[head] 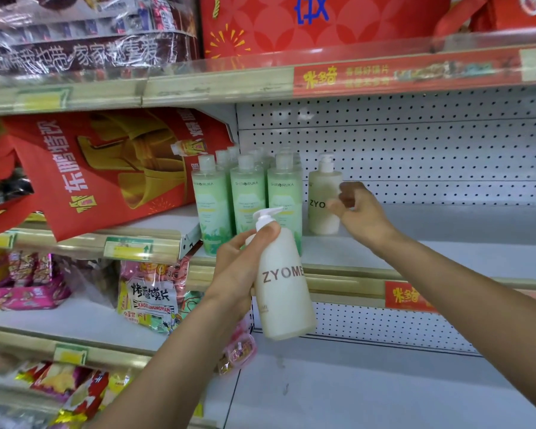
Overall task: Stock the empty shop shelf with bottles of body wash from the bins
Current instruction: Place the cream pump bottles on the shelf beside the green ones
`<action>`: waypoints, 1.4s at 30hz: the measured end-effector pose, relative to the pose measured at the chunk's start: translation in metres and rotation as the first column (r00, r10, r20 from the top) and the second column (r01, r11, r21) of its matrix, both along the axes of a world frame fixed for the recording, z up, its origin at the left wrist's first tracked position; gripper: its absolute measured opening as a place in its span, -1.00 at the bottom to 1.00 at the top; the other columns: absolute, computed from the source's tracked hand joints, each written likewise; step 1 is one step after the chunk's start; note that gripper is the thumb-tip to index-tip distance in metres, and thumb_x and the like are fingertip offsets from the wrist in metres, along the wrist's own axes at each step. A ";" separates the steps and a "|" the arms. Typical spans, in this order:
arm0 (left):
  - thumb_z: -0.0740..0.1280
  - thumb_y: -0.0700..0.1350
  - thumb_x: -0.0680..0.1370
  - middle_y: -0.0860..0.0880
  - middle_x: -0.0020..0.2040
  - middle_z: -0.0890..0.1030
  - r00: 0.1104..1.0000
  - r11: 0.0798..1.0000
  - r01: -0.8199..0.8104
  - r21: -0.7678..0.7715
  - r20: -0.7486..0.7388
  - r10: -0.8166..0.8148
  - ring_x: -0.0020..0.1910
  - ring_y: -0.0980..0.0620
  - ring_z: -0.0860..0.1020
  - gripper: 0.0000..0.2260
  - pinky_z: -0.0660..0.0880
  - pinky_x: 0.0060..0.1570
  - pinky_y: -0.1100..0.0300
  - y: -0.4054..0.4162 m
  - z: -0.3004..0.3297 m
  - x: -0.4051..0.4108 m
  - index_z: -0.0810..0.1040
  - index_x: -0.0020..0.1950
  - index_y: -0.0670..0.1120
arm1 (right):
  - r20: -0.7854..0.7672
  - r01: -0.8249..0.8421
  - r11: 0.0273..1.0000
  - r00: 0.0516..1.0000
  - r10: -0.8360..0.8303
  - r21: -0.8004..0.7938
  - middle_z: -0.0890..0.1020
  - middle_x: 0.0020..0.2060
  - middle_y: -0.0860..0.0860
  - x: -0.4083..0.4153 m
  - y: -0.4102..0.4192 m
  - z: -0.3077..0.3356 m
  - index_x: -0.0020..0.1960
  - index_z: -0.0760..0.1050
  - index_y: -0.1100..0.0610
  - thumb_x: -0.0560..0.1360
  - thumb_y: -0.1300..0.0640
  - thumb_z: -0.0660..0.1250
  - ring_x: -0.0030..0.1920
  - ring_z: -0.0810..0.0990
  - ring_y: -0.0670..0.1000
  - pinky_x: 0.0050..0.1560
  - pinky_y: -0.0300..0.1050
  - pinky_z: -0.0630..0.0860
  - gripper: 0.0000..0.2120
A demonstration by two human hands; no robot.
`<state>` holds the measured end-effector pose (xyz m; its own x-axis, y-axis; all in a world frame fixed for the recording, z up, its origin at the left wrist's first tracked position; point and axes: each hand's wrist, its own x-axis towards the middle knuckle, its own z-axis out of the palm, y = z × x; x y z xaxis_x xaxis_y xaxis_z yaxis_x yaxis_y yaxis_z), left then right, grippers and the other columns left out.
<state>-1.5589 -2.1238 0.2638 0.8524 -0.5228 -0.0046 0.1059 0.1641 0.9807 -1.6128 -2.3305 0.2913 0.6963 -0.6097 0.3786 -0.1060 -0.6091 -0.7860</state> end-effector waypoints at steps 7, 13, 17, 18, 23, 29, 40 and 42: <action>0.53 0.02 0.38 -0.05 -0.15 0.73 0.993 0.998 0.049 -0.047 0.111 -0.044 -0.21 0.03 0.70 -0.63 0.60 -0.24 0.16 -0.017 0.008 -0.013 0.54 0.12 -0.01 | -0.172 -0.525 0.771 0.775 0.609 0.361 0.66 0.10 0.02 -0.062 0.066 -0.003 0.23 0.49 0.14 0.44 0.01 0.42 0.07 0.64 -0.06 0.02 -0.21 0.56 -0.59; 0.54 0.04 0.40 -0.02 0.08 0.67 0.964 0.992 0.118 -0.039 0.245 -0.105 -0.03 0.06 0.67 -0.42 0.58 -0.07 0.13 -0.043 0.012 -0.022 0.41 0.36 0.01 | -0.022 -0.380 0.887 0.917 0.399 0.260 0.68 0.02 -0.03 -0.068 0.044 -0.019 0.20 0.49 0.07 0.26 0.16 0.57 0.02 0.66 -0.06 0.01 -0.08 0.61 -0.46; 0.31 -0.07 0.61 0.04 0.29 0.53 0.917 0.981 0.182 0.061 0.351 -0.192 0.06 0.22 0.54 -0.54 0.47 -0.07 0.46 -0.066 0.017 -0.021 0.28 0.48 -0.06 | 0.125 -0.179 0.942 0.981 0.149 0.284 0.66 0.00 -0.01 -0.067 0.017 -0.015 0.20 0.47 0.07 0.27 0.14 0.59 -0.02 0.65 -0.03 -0.07 -0.08 0.60 -0.45; 0.28 -0.09 0.62 0.08 0.34 0.46 0.892 0.975 0.190 0.118 0.394 -0.221 0.13 0.20 0.50 -0.53 0.43 -0.03 0.49 -0.072 0.016 -0.020 0.24 0.51 -0.07 | 0.160 -0.137 0.941 0.983 0.090 0.309 0.65 0.01 -0.01 -0.066 0.009 -0.013 0.19 0.47 0.08 0.29 0.12 0.58 -0.02 0.64 -0.02 -0.09 -0.10 0.58 -0.48; 0.27 -0.07 0.62 0.02 0.55 0.12 0.728 0.925 0.030 0.380 0.625 -0.281 0.49 0.00 0.23 -0.42 0.20 0.48 0.08 -0.105 0.013 -0.010 0.09 0.58 -0.01 | 0.169 0.015 0.961 0.984 -0.064 0.277 0.59 0.01 -0.03 -0.054 -0.032 -0.006 0.21 0.38 0.10 0.27 0.12 0.59 0.00 0.59 -0.07 -0.15 -0.16 0.51 -0.40; 0.27 -0.25 0.56 -0.07 0.56 -0.32 0.627 0.871 -0.206 0.445 0.744 -0.232 0.57 -0.19 -0.05 -0.25 0.12 0.51 0.02 -0.159 0.010 0.013 -0.10 0.60 0.09 | 0.068 0.152 0.975 0.984 -0.165 0.163 0.54 -0.07 -0.03 -0.028 -0.064 -0.018 0.19 0.28 0.08 0.24 0.07 0.60 0.00 0.56 0.07 0.01 0.03 0.53 -0.33; 0.16 -0.48 0.45 -0.06 0.58 -0.17 0.552 0.851 -0.396 0.344 0.830 -0.079 0.50 -0.18 0.13 -0.21 0.44 0.27 -0.03 -0.197 -0.002 0.043 0.11 0.55 0.12 | -0.083 0.236 0.971 0.969 -0.232 0.035 0.49 0.00 -0.04 0.002 -0.110 -0.025 0.20 0.29 0.11 0.26 -0.08 0.57 0.01 0.50 0.05 -0.08 -0.08 0.43 -0.32; 0.20 -0.48 0.46 -0.05 0.57 -0.09 0.523 0.851 -0.416 0.320 0.850 -0.064 0.43 -0.18 0.21 -0.24 0.46 0.23 0.00 -0.198 -0.003 0.046 0.19 0.52 0.13 | -0.103 0.235 0.971 0.968 -0.230 0.035 0.50 0.01 -0.03 0.009 -0.115 -0.024 0.21 0.31 0.13 0.26 -0.09 0.57 0.00 0.49 0.04 -0.07 -0.08 0.43 -0.31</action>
<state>-1.5127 -2.3219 0.2609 0.6668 -0.4975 0.5548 -0.7423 -0.3781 0.5532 -1.6034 -2.4458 0.2674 0.5656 -0.7743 0.2839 -0.3176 -0.5222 -0.7915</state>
